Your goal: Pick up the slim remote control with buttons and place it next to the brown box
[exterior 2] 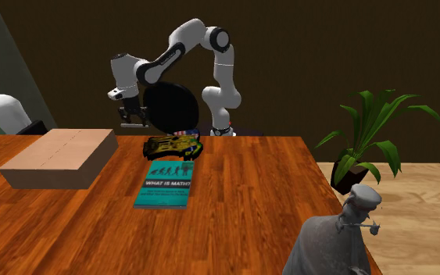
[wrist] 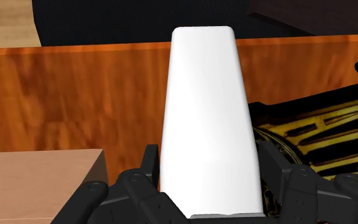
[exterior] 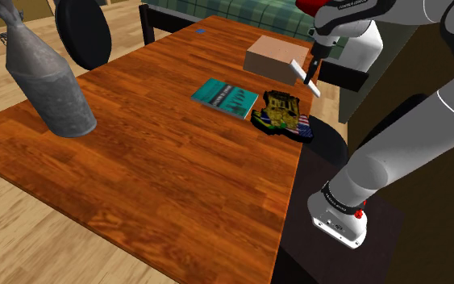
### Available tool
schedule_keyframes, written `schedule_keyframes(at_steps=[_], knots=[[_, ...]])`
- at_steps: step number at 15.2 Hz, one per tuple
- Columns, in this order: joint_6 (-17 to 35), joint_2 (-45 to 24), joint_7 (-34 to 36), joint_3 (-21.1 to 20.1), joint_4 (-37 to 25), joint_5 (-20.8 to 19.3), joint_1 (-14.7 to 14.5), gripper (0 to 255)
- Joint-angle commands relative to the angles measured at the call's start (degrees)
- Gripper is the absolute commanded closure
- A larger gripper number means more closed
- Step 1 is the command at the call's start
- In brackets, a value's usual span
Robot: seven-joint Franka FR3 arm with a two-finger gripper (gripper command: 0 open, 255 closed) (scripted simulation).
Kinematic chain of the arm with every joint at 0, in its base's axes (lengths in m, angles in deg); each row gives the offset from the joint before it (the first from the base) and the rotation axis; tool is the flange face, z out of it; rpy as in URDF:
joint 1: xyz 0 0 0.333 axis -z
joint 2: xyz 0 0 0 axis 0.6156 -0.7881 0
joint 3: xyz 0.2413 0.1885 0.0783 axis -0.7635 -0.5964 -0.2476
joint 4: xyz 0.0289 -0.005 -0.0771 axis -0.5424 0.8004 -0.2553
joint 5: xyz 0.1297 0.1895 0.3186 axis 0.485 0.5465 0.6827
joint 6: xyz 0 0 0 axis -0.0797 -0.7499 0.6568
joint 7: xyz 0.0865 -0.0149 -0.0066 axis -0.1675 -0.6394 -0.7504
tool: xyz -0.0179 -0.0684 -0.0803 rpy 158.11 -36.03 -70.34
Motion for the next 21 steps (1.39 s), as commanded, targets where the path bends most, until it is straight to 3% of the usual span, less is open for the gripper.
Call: schedule_keyframes(at_steps=[1,16,21], knots=[[1.62,-0.45,-0.08,0.08,1.18,0.18,-0.03,255],[13.25,-6.83,-2.79,1.04,7.13,3.57,-0.14,255],[13.25,-6.83,-2.78,1.07,7.13,3.56,-0.17,255]])
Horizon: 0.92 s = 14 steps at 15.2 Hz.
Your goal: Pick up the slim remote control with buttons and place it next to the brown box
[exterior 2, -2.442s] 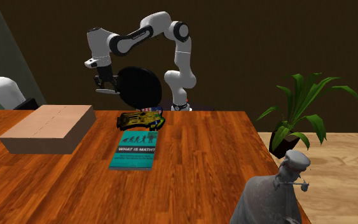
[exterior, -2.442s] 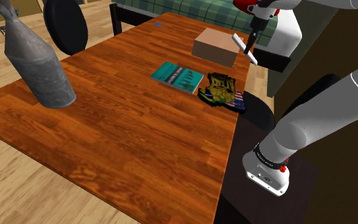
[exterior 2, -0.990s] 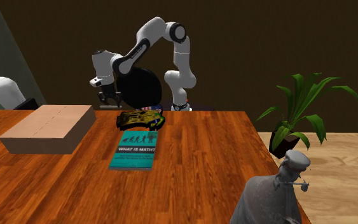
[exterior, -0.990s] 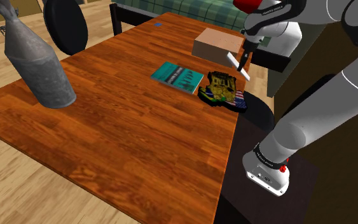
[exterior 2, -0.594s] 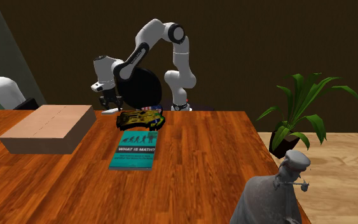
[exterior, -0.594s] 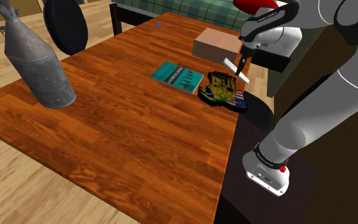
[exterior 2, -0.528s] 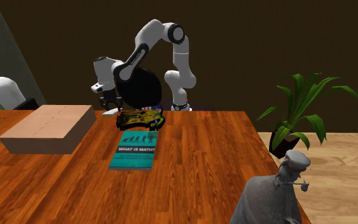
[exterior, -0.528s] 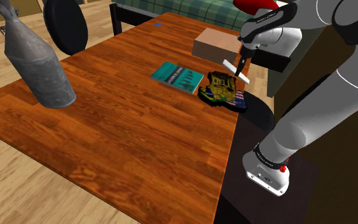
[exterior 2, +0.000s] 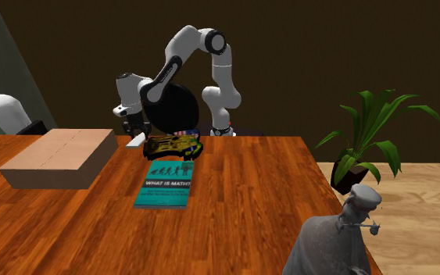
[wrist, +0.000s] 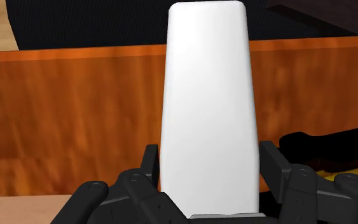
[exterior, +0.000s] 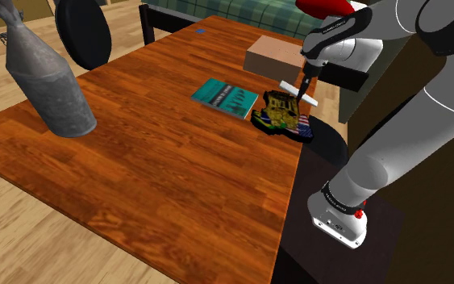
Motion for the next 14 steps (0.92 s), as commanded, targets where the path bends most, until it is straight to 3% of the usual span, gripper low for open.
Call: schedule_keyframes(at_steps=[1,2,3,8,12,14], knots=[[-0.09,-0.26,-0.08,-0.08,0.33,0.10,-0.10,255],[-0.08,-0.26,-0.08,-0.08,0.33,0.09,-0.10,255],[-0.04,-0.12,0.02,-0.10,0.50,0.02,-0.12,0],[-0.08,-0.26,-0.08,-0.07,0.33,0.10,-0.11,0],[-7.55,4.18,1.82,-0.53,-3.22,-2.42,-0.05,0],[-7.55,4.18,1.82,-0.54,-3.21,-2.43,-0.04,0]])
